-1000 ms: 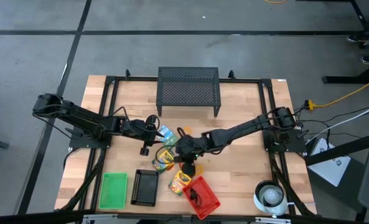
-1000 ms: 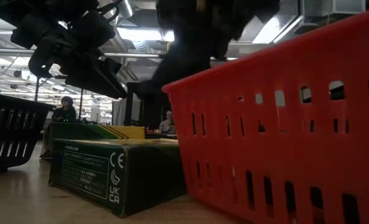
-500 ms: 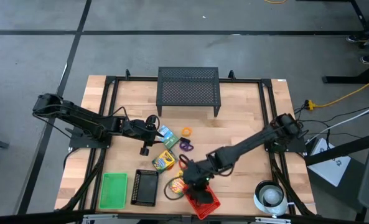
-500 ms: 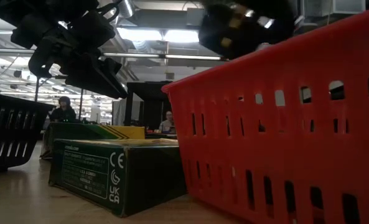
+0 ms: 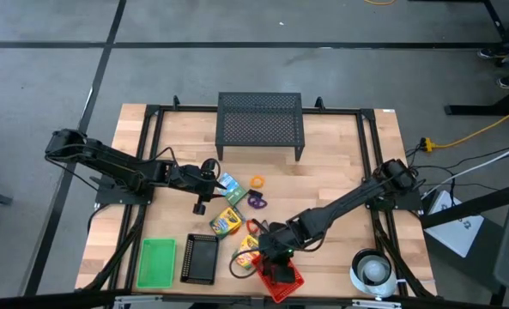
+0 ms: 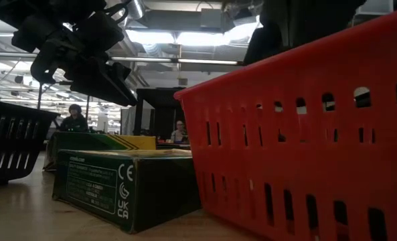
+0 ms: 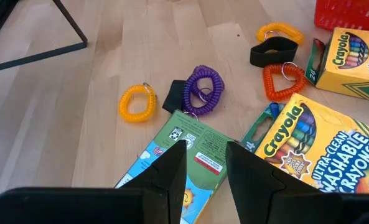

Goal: Pick & Place Office Desk Supplies
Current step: Put the black rubber band into the red bin

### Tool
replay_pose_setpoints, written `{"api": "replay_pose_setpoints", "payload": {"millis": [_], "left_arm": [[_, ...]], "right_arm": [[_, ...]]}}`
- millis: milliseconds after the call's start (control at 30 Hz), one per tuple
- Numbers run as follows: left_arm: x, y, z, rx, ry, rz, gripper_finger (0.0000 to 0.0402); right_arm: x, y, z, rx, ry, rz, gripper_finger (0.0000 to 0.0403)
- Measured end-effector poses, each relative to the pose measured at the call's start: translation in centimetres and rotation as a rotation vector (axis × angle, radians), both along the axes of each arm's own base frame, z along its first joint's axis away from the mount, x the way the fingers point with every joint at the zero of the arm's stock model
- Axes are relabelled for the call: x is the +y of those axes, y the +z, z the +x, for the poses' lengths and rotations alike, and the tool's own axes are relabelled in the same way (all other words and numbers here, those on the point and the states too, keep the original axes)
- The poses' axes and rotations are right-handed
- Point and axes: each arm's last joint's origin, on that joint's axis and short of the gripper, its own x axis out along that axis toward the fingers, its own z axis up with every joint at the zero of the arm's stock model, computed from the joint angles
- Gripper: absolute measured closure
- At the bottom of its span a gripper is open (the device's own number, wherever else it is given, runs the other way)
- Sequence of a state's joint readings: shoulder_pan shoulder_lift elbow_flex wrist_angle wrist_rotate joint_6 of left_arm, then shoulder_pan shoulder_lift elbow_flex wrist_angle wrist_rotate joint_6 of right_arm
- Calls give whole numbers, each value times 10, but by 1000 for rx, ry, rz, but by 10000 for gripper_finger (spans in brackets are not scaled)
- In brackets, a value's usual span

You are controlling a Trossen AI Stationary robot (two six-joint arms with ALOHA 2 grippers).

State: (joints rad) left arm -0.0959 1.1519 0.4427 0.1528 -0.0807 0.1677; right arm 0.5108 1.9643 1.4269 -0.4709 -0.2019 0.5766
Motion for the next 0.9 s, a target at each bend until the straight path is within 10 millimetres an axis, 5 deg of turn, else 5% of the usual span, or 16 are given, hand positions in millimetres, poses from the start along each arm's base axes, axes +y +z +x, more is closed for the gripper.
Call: {"api": "replay_pose_setpoints", "payload": {"millis": [300, 567, 900], "left_arm": [[0, 0, 0, 0, -1, 0, 290], [0, 0, 0, 0, 0, 0, 290], [0, 0, 0, 0, 0, 0, 290]], "right_arm": [[-6, -20, -9, 79, -80, -42, 333], [-6, -21, -8, 64, -70, -41, 246], [-5, -20, -7, 42, -51, -33, 191]]}}
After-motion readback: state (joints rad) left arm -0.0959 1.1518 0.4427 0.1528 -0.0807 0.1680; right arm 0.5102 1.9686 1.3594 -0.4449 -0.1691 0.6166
